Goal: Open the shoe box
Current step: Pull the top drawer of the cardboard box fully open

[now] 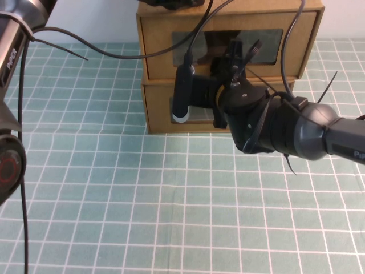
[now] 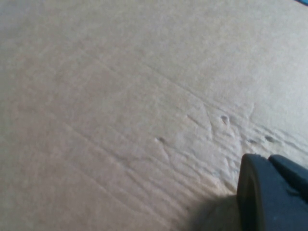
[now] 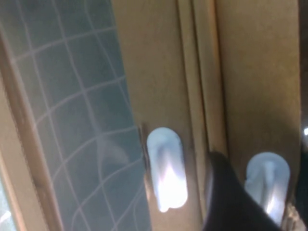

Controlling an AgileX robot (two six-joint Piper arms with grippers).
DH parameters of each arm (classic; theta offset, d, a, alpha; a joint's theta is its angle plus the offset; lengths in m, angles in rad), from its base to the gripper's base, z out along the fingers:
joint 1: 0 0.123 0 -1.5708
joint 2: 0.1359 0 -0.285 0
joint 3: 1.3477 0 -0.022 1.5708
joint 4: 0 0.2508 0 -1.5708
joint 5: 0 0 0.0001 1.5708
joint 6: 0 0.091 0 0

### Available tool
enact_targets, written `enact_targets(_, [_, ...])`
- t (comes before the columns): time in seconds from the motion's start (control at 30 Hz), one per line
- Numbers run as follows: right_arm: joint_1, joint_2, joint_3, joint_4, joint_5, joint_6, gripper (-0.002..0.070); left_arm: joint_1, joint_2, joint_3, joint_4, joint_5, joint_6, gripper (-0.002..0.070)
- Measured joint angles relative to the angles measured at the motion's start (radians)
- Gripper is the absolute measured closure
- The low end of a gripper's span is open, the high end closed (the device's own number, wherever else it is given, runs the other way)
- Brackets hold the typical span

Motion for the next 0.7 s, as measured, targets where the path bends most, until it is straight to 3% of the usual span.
enact_targets(0.2, [-0.007,0.0,-0.002,0.01,-0.013,-0.054,0.0421,0.0,0.0,0.0,0.004,-0.002,0.004,0.068])
enact_targets(0.3, [-0.016,0.003,-0.012,-0.011,-0.003,-0.067,0.0552,0.0,0.0,0.0,0.006,-0.004,0.011,0.068])
enact_targets(0.7, [0.023,-0.055,0.132,-0.14,0.068,0.029,0.0564,-0.004,0.0,0.0,-0.012,0.009,0.004,0.068])
